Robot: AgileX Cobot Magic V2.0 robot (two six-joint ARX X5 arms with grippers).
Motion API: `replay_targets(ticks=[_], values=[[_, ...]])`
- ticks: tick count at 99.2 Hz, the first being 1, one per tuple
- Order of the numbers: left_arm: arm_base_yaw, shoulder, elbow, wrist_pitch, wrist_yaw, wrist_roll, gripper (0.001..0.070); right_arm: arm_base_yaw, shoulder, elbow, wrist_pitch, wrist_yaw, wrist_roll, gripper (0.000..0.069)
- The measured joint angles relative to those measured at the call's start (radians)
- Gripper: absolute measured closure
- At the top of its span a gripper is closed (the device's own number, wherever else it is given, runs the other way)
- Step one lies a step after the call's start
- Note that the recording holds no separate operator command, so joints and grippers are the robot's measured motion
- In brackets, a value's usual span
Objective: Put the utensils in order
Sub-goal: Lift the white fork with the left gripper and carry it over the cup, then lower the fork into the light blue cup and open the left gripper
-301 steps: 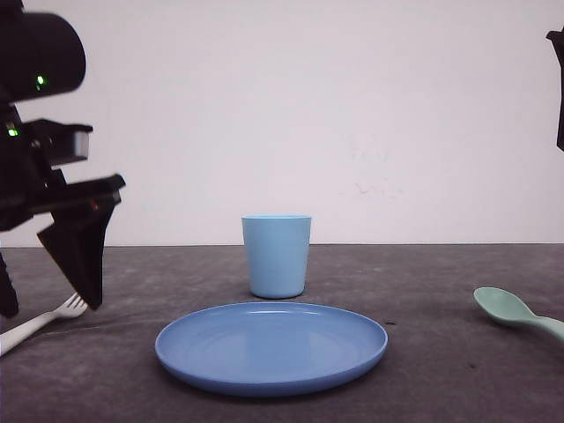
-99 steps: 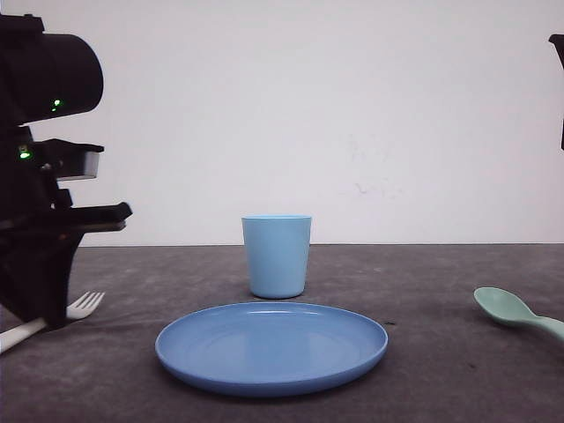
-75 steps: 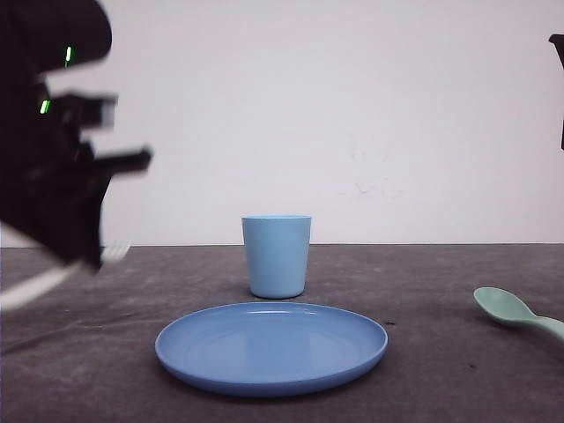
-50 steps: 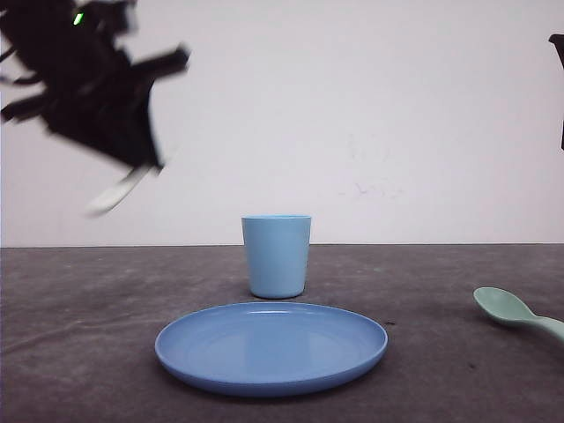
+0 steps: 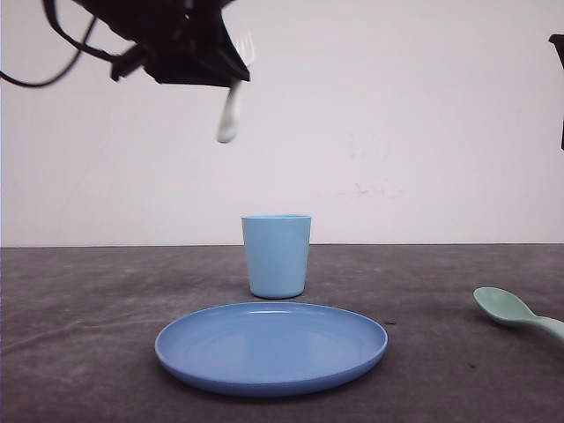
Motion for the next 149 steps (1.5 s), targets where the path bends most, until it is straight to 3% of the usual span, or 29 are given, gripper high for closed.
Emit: replay_targets(ticks=[20, 45, 65, 103, 149], values=[[-0.01, 0.127, 0.0, 0.181, 0.0, 0.0, 0.0647, 0.0, 0.0, 0.0, 0.0, 0.0, 0.0, 0.0012], [-0.017, 0.241, 0.0, 0.303, 0.026, 0.013, 0.0647, 0.0, 0.0, 0.0, -0.001, 0.0, 0.0, 0.0012], [-0.018, 0.325, 0.0, 0.311, 0.058, 0.043, 0.0647, 0.0, 0.0, 0.0, 0.0, 0.0, 0.0, 0.0012], [-0.023, 0.381, 0.0, 0.309, 0.06, 0.11, 0.0647, 0.0, 0.0, 0.0, -0.001, 0.0, 0.0, 0.0012], [-0.023, 0.4, 0.0, 0.282, 0.06, 0.117, 0.0643, 0.0, 0.0, 0.0, -0.001, 0.0, 0.0, 0.0012]])
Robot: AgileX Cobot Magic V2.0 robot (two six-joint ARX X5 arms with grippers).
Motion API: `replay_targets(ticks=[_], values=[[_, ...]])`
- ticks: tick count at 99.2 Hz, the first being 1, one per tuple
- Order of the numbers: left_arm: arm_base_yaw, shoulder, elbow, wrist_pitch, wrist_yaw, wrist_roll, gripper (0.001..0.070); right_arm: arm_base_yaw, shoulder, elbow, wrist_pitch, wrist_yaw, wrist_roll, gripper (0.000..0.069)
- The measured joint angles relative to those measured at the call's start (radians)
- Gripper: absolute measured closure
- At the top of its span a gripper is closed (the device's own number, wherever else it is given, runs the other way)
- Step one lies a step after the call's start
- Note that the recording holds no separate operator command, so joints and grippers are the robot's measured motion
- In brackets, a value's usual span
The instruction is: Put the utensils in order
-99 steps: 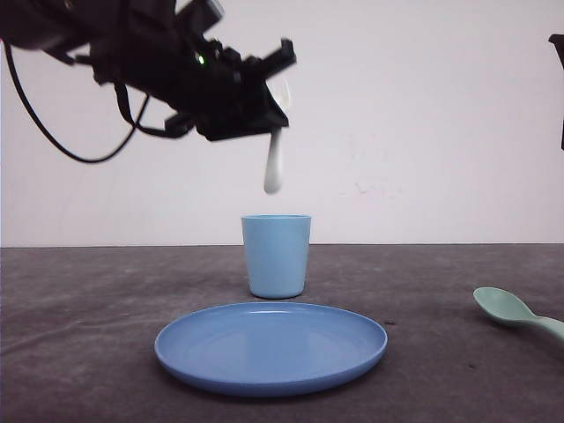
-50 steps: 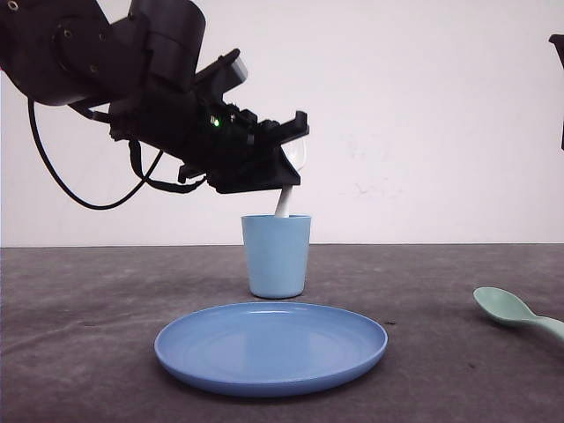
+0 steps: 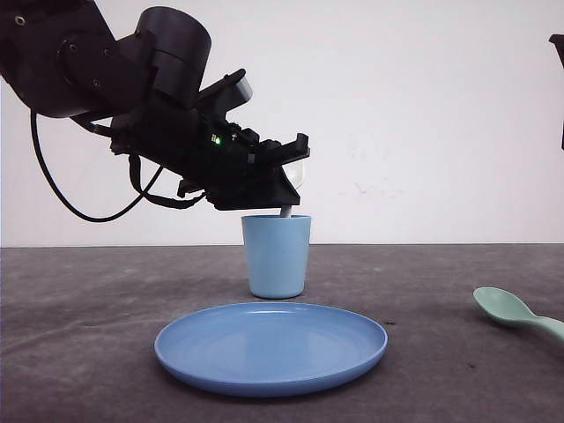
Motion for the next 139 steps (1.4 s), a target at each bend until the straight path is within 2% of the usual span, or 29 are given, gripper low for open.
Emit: replay_targets(ticks=[10, 24, 32, 49, 66, 80, 104, 117, 139], values=[[0.0, 0.0, 0.0, 0.0, 0.0, 0.0, 0.0622, 0.0, 0.0, 0.0, 0.0, 0.0, 0.0, 0.0012], [0.0, 0.0, 0.0, 0.002, 0.0, 0.0, 0.0453, 0.0, 0.0, 0.0, 0.0, 0.0, 0.0, 0.0012], [0.0, 0.0, 0.0, -0.005, 0.0, -0.001, 0.0409, 0.0, 0.0, 0.0, 0.0, 0.0, 0.0, 0.0012], [0.0, -0.067, 0.0, -0.126, 0.0, -0.001, 0.0391, 0.0, 0.0, 0.0, 0.0, 0.0, -0.001, 0.0012], [0.025, -0.266, 0.0, -0.249, -0.001, 0.001, 0.0392, 0.006, 0.001, 0.0, -0.005, -0.043, 0.0, 0.0012], [0.069, -0.42, 0.001, -0.408, -0.007, 0.011, 0.0392, 0.045, 0.005, 0.0, -0.01, -0.05, 0.003, 0.0012], [0.201, -0.674, 0.001, -0.731, -0.012, 0.015, 0.0392, 0.142, 0.031, 0.0, -0.011, -0.046, 0.05, 0.0012], [0.285, -0.761, 0.001, -0.883, -0.04, 0.016, 0.0392, 0.208, 0.073, 0.0, -0.011, 0.008, 0.086, 0.0012], [0.413, -0.842, -0.004, -1.033, -0.042, 0.019, 0.0392, 0.291, 0.192, 0.0, 0.013, 0.059, 0.124, 0.0012]])
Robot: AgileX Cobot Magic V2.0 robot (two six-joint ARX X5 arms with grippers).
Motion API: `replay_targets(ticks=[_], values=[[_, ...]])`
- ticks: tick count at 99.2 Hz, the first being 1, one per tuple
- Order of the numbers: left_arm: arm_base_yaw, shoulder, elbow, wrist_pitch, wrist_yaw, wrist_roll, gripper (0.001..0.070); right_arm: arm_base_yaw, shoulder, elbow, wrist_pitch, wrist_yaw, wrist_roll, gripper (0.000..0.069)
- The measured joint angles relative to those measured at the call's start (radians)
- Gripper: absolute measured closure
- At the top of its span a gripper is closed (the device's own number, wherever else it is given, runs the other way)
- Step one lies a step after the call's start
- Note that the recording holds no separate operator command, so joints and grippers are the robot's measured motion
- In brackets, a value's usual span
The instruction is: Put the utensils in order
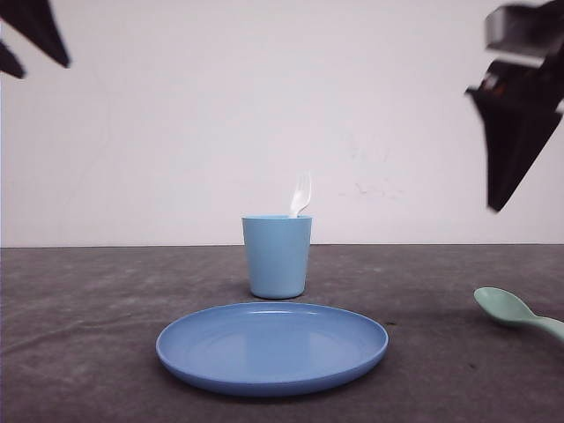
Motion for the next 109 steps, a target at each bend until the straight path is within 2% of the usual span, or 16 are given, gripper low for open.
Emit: replay_targets(ticks=[15, 36, 55, 84, 98, 109], values=[[0.041, -0.051, -0.048, -0.025, 0.0, 0.003, 0.0392, 0.016, 0.099, 0.0, 0.05, 0.018, 0.02, 0.0021], [0.045, -0.157, -0.16, -0.042, 0.0, 0.003, 0.0392, 0.016, 0.216, 0.0, 0.119, 0.021, 0.04, 0.0032], [0.045, -0.231, -0.171, -0.074, 0.0, 0.003, 0.0392, 0.016, 0.291, 0.0, 0.173, 0.021, 0.046, 0.0135], [0.045, -0.239, -0.171, -0.087, 0.0, 0.004, 0.0392, 0.016, 0.364, 0.0, 0.22, 0.022, 0.051, 0.017], [0.045, -0.239, -0.171, -0.087, 0.0, 0.004, 0.0392, 0.018, 0.377, 0.0, 0.225, 0.031, 0.053, 0.0255], [0.045, -0.239, -0.171, -0.087, -0.003, 0.004, 0.0392, 0.018, 0.38, 0.0, 0.229, 0.037, 0.053, 0.0281]])
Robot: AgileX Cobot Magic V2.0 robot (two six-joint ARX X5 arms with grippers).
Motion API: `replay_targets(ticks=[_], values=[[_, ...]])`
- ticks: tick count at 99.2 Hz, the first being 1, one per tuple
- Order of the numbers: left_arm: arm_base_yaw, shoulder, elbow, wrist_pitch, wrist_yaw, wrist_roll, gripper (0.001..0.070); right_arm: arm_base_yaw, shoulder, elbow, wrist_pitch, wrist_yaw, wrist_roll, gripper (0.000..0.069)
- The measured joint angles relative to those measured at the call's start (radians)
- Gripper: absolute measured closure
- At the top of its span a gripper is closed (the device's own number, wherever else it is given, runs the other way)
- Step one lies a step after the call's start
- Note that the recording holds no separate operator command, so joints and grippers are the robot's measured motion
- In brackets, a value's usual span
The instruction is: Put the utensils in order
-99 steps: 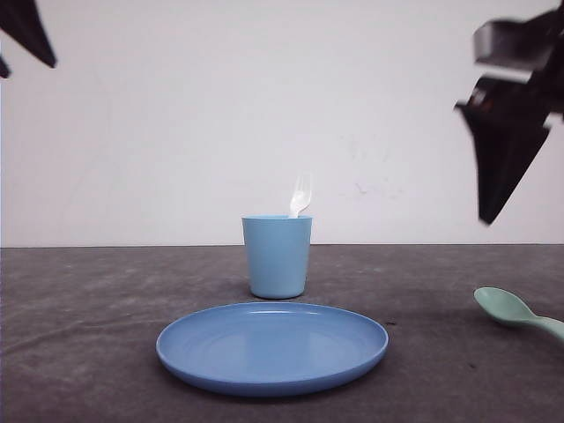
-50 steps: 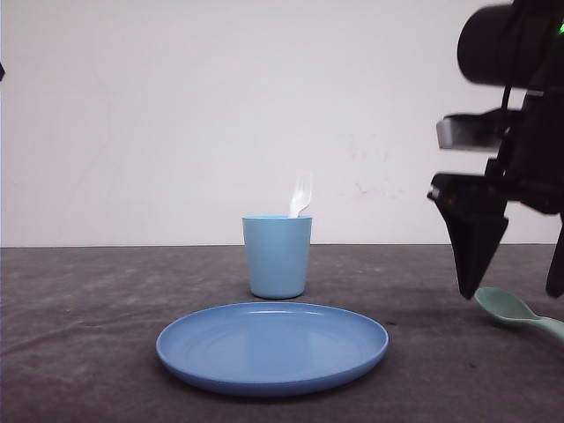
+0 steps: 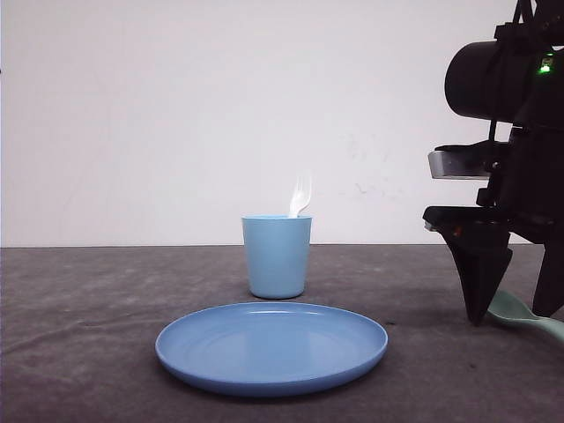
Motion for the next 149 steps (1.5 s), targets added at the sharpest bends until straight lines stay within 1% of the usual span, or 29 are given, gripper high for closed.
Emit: replay_targets(ticks=[11, 27, 43, 59, 86, 105, 122, 134, 149], values=[[0.0, 0.0, 0.0, 0.0, -0.002, 0.0, 0.0392, 0.0, 0.001, 0.0, 0.0, 0.003, 0.0, 0.03], [0.0, 0.0, 0.0, 0.0, -0.005, 0.0, 0.0392, 0.0, 0.001, 0.0, 0.003, 0.003, 0.0, 0.0419], [0.0, 0.0, 0.0, 0.0, -0.005, 0.001, 0.0392, 0.0, 0.001, 0.0, 0.002, 0.003, 0.0, 0.0473], [0.0, 0.0, 0.0, 0.0, -0.005, 0.003, 0.0392, 0.0, 0.001, 0.001, 0.001, 0.003, 0.0, 0.0501], [0.0, 0.0, 0.0, 0.0, -0.005, 0.003, 0.0392, 0.002, -0.006, 0.002, -0.003, -0.003, 0.0, 0.0502], [0.0, 0.0, 0.0, 0.0, -0.005, 0.003, 0.0392, 0.033, -0.085, 0.034, -0.005, -0.01, -0.009, 0.0503], [0.0, 0.0, 0.0, 0.0, -0.005, 0.003, 0.0392, 0.076, -0.166, 0.079, 0.085, -0.01, -0.034, 0.0505], [0.0, 0.0, 0.0, 0.0, -0.007, 0.003, 0.0392, 0.107, -0.204, 0.081, 0.209, -0.017, -0.053, 0.0507], [0.0, 0.0, 0.0, 0.001, -0.007, 0.003, 0.0392, 0.145, -0.209, 0.081, 0.394, -0.027, -0.081, 0.0507]])
